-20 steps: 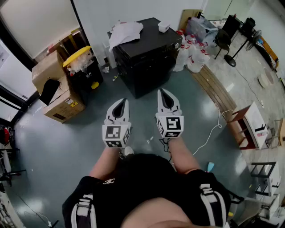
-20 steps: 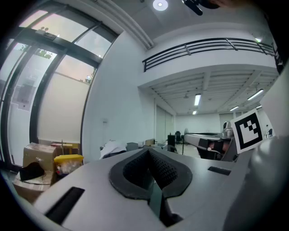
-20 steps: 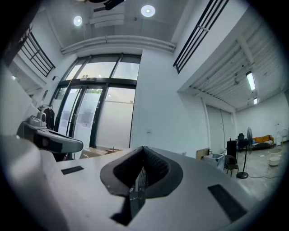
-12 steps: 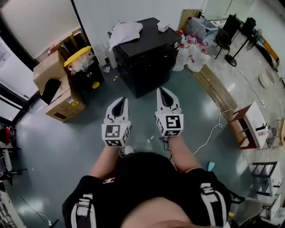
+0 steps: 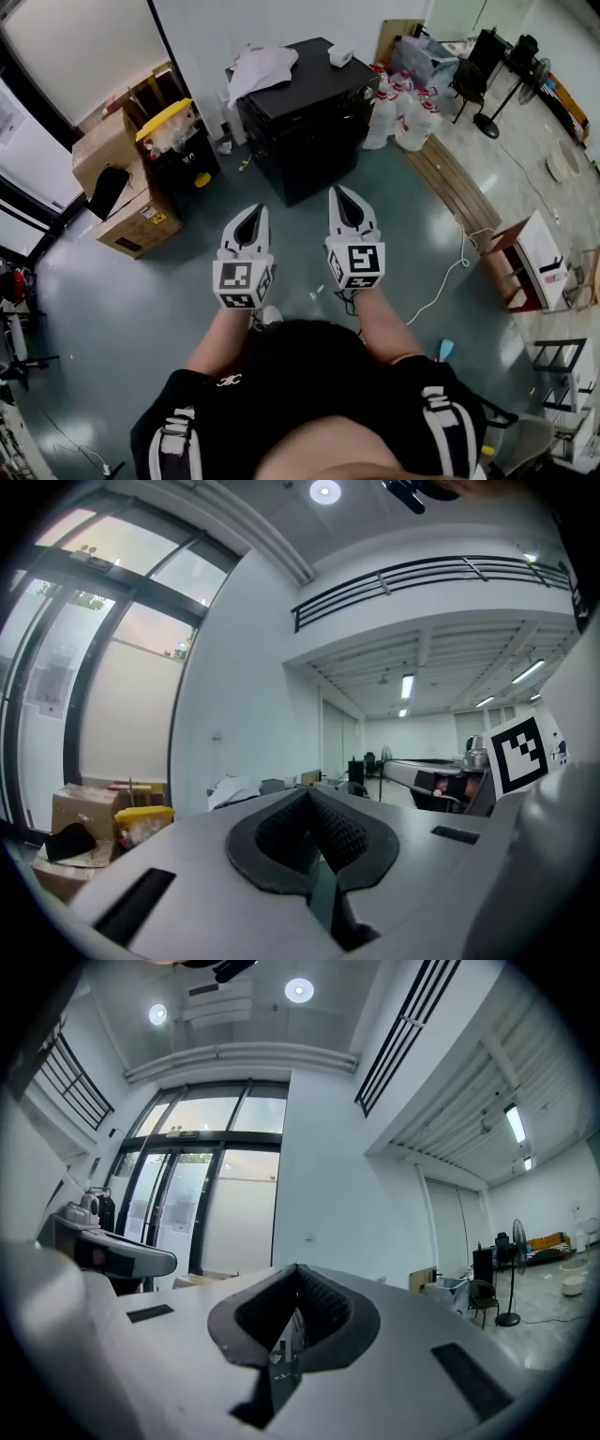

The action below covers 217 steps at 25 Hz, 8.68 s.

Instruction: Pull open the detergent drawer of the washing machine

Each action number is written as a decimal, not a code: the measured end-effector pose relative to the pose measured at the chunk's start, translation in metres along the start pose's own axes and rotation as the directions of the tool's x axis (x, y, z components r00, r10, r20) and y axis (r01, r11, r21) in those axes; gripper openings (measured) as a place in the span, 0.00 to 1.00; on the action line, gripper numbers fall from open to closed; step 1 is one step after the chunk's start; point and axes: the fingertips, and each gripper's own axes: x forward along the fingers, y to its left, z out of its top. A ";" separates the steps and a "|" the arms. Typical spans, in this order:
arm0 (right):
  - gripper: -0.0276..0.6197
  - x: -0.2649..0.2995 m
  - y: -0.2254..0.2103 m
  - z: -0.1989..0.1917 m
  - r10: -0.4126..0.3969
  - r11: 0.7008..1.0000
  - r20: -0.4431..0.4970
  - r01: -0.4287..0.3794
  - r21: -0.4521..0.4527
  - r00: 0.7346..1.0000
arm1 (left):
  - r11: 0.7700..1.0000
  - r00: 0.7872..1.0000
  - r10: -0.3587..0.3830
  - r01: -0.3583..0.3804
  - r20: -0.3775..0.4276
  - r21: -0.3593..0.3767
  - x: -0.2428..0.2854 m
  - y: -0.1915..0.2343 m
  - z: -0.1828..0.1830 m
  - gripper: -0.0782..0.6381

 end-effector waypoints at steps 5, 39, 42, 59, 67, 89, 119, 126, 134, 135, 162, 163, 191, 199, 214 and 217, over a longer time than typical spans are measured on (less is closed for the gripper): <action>0.05 -0.016 -0.016 -0.002 -0.001 1.000 0.004 0.001 0.004 1.000 | 1.000 1.000 -0.005 0.005 0.006 0.010 0.002 -0.023 0.000 0.11; 0.05 0.149 -0.083 -0.051 -0.001 0.999 -0.007 0.001 0.038 1.000 | 0.996 0.996 -0.090 0.090 0.004 0.013 0.194 0.034 -0.015 0.11; 0.05 0.192 -0.090 -0.060 0.007 0.999 -0.031 -0.006 0.054 0.999 | 0.996 0.996 -0.089 0.089 -0.007 0.004 0.229 0.057 -0.014 0.11; 0.05 0.384 -0.139 -0.097 -0.031 0.996 -0.099 0.039 0.079 0.995 | 0.995 0.994 -0.097 0.096 -0.050 -0.033 0.404 0.176 -0.019 0.11; 0.05 0.430 -0.156 -0.102 0.093 0.996 -0.099 -0.091 0.017 0.991 | 0.998 0.999 0.000 -0.003 -0.041 -0.066 0.434 0.184 -0.004 0.11; 0.31 0.488 -0.163 -0.155 0.487 0.569 0.148 -0.441 0.694 0.861 | 0.976 0.971 0.209 -0.215 -0.118 -0.036 0.436 0.206 -0.022 0.11; 0.32 0.494 -0.134 -0.421 0.630 0.550 -0.142 -0.308 0.776 0.764 | 0.895 0.856 0.385 -0.437 -0.345 -0.086 0.428 0.215 -0.171 0.11; 0.32 0.510 -0.134 -0.434 0.626 0.514 -0.111 -0.302 0.803 0.772 | 0.881 0.847 0.407 -0.463 -0.343 -0.099 0.443 0.223 -0.193 0.11; 0.32 0.520 -0.133 -0.436 0.642 0.428 -0.029 -0.326 0.843 0.766 | 0.878 0.841 0.412 -0.469 -0.350 -0.093 0.438 0.213 -0.200 0.11; 0.32 0.521 -0.133 -0.436 0.647 0.421 -0.015 -0.340 0.841 0.763 | 0.876 0.837 0.415 -0.474 -0.356 -0.093 0.435 0.213 -0.203 0.11; 0.19 0.500 -0.129 -0.449 0.674 0.248 0.135 -0.395 0.885 0.726 | 0.879 0.823 0.401 -0.470 -0.402 -0.085 0.374 0.170 -0.254 0.11; 0.19 0.499 -0.128 -0.450 0.673 0.260 0.121 -0.386 0.885 0.730 | 0.879 0.824 0.401 -0.469 -0.400 -0.086 0.370 0.169 -0.254 0.11; 0.14 0.360 -0.159 -0.446 0.608 0.286 0.066 -0.296 0.911 0.791 | 0.911 0.884 0.351 -0.399 -0.309 -0.106 0.327 0.111 -0.223 0.11; 0.05 0.323 -0.173 -0.436 0.580 0.261 0.083 -0.281 0.924 0.810 | 0.915 0.891 0.351 -0.392 -0.289 -0.097 0.310 0.079 -0.208 0.11; 0.05 0.276 -0.168 -0.329 0.624 0.521 -0.009 -0.408 0.749 0.781 | 0.921 0.912 0.346 -0.375 -0.220 -0.104 0.289 0.047 -0.161 0.11; 0.05 0.275 -0.173 -0.284 0.587 0.632 -0.041 -0.425 0.648 0.809 | 0.923 0.919 0.349 -0.371 -0.182 -0.104 0.287 0.043 -0.138 0.11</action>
